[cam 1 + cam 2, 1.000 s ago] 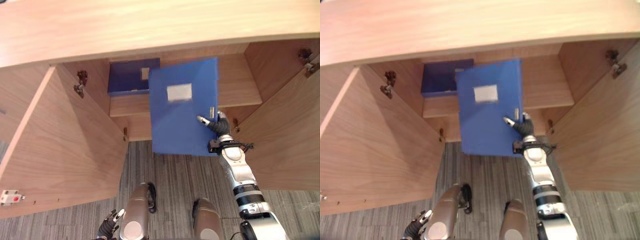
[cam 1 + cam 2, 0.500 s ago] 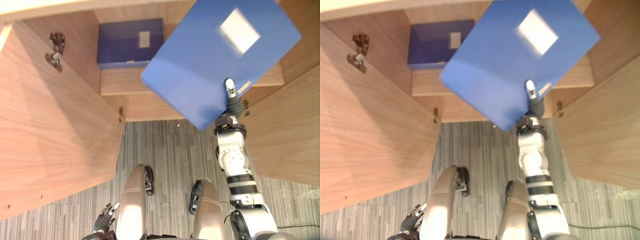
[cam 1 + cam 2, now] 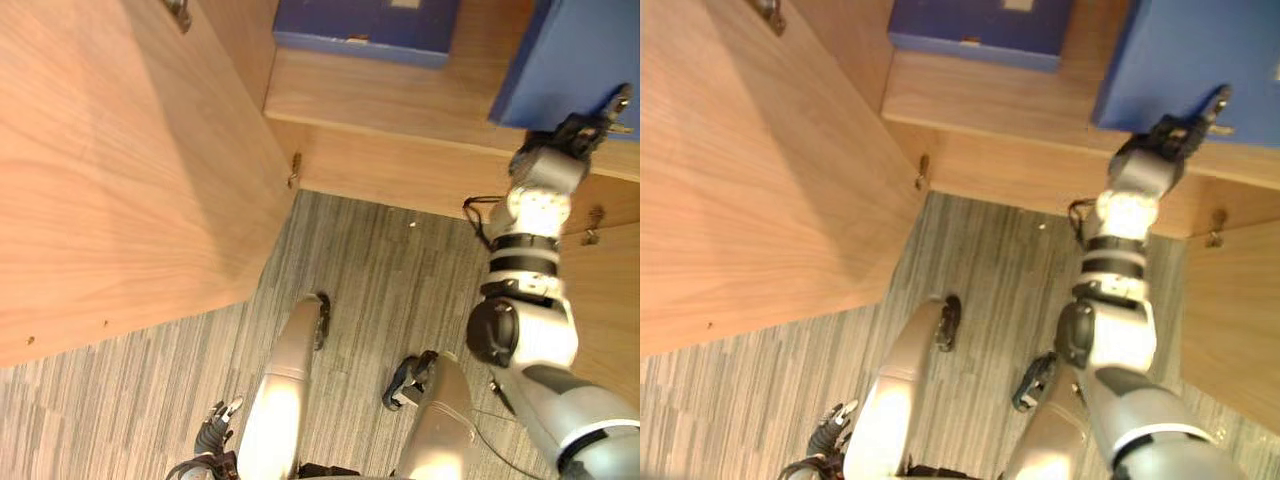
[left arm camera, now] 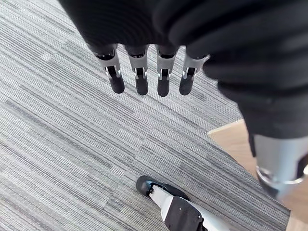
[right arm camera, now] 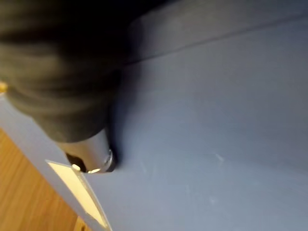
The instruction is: Walk over to the cabinet, pick up the folder, carry it to the office cabinet, place the folder inside the office cabinet, then close the office cabinet door
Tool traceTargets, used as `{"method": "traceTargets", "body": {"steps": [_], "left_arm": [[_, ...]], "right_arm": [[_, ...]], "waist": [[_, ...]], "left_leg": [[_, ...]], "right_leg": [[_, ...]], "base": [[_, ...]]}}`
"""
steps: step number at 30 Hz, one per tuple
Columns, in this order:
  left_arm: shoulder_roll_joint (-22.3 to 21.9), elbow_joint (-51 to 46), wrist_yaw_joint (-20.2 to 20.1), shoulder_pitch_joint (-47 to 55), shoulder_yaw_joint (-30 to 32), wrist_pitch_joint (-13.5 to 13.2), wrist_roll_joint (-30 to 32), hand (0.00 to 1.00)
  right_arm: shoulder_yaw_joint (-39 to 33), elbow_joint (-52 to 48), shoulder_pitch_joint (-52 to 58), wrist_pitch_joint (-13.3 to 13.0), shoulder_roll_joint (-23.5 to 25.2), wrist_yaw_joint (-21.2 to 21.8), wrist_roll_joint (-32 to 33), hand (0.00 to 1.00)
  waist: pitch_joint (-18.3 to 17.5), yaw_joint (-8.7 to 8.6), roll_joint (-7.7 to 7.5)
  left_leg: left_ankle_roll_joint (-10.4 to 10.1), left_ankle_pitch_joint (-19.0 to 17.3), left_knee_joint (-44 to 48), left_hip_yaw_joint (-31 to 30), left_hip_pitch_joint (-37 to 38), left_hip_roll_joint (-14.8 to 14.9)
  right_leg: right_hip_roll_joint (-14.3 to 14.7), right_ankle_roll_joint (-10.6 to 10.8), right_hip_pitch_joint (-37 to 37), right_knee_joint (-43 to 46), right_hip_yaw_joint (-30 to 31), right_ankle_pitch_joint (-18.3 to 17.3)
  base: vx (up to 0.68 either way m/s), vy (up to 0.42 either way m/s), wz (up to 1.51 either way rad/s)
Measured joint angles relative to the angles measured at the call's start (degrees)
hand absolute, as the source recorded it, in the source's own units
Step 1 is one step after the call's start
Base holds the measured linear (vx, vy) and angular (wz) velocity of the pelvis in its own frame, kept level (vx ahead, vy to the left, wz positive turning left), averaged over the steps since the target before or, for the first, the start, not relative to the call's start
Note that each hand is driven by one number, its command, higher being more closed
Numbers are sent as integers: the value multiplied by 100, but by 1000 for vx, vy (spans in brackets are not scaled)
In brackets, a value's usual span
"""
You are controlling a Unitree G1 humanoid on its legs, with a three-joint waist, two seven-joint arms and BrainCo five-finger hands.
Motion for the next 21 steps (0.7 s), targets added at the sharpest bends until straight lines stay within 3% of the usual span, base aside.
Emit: {"method": "traceTargets", "body": {"steps": [4, 13, 14, 21], "left_arm": [[-31, -1, 41, 1, -22, -3, 0, 0], [-37, 25, 54, 4, -23, -5, -6, 0], [-38, 24, 70, 3, -23, -6, -17, 0], [-43, 24, 131, 12, -23, -4, -54, 0]], "right_arm": [[4, 338, -472, 54, -630, -234, 13, 100], [1266, 1243, -899, 759, -2015, -276, -514, 100], [1414, 1342, -939, 806, -2155, -275, -516, 0], [2335, 1693, -1053, 1024, -2355, -267, -514, 0]], "waist": [[12, 44, 62], [48, 37, 77], [76, 32, 80], [120, -21, 67]], "left_leg": [[-8, 105, -18, -43, -251, -131], [-73, 310, -2, -142, -763, -168], [-89, 353, -2, -176, -848, -174], [-116, 440, -46, -194, -938, -142]], "right_leg": [[-139, 13, -209, 138, -91, -51], [-142, -30, -742, 379, -103, -71], [-144, -31, -817, 412, -111, -70], [-129, -36, -960, 473, -104, -68]], "base": [[0, -8, 24], [-10, -2, 5], [-10, 1, 8], [2, -2, 0]]}}
